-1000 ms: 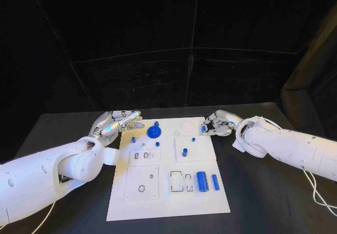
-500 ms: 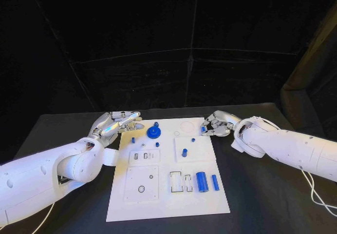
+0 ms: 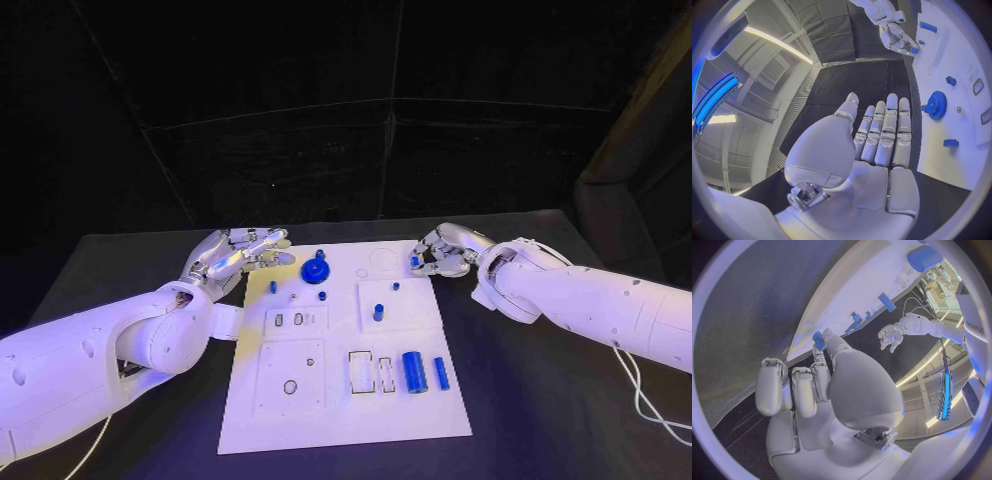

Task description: Assemble the parts on the task board

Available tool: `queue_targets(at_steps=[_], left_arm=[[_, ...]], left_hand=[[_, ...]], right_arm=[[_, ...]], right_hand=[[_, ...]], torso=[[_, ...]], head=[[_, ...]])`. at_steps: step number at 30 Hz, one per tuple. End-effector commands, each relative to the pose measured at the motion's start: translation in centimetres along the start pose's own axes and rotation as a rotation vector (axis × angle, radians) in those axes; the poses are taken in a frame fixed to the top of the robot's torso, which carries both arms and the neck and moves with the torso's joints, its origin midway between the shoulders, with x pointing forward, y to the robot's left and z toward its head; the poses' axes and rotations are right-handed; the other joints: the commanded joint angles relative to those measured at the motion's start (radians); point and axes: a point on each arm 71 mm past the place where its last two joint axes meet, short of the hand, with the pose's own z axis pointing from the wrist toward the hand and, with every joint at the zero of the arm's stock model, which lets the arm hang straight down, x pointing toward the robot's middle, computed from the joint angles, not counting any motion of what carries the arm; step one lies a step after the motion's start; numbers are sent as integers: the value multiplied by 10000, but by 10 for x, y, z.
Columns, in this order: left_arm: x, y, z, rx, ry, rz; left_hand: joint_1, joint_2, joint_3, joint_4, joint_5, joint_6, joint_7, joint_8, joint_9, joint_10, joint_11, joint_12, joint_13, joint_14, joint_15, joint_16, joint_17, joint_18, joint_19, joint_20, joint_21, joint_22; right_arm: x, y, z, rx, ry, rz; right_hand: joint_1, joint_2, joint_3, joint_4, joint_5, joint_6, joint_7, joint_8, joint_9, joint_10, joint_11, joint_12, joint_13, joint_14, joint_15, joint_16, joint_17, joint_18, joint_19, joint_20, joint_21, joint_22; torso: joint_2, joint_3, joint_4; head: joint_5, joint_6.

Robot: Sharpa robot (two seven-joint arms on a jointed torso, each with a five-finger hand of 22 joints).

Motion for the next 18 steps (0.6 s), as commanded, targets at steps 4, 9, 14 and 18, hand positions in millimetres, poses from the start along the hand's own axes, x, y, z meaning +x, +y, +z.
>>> queue_targets(at_steps=[4,9,14,18], left_arm=[[0,-1,0,45,102,-9],[-2,0,1,-1,-39,67],[-4,0,3,13,-111,109],[-4,1,4,29,-122,117]], left_hand=[[11,91,-17,-54,-6,52,7,-58,-7,85,19,-43,-16,67,-10,-43,13,154,78,20,-45,-15],[5,115,-10,-61,-5,60,14,-63,-6,94,21,-52,-15,76,-11,-52,16,155,85,20,-50,-20],[7,125,-5,-65,-5,66,14,-63,-5,99,21,-55,-14,81,-11,-54,18,155,89,19,-51,-22],[7,125,-5,-65,-5,66,14,-63,-5,99,21,-55,-14,81,-11,-54,18,155,89,19,-51,-22]], right_arm=[[-4,15,-6,-483,-601,-207],[3,41,-9,-684,-464,-90],[17,72,-5,-845,-68,-11],[30,95,2,-832,124,12]], right_hand=[[110,264,84,0,-42,258,-205,24,54,-13,-43,-5,860,878,-69,69,1861,-191,91,-78,123,191],[-47,207,103,28,-77,238,-192,-39,30,-28,-34,-52,831,876,-69,63,1849,-201,118,-91,145,234],[-111,192,122,39,-107,218,-183,-77,15,-53,-27,-105,792,873,-66,56,1836,-205,127,-92,151,250],[-141,206,143,48,-133,228,-185,-87,12,-65,-26,-130,775,866,-64,44,1808,-204,125,-92,149,244]], torso=[[-48,-36,-23],[-167,-86,-40],[-323,-163,-6],[-422,-208,52]], head=[[43,30],[67,-53],[95,-147],[206,-320]])
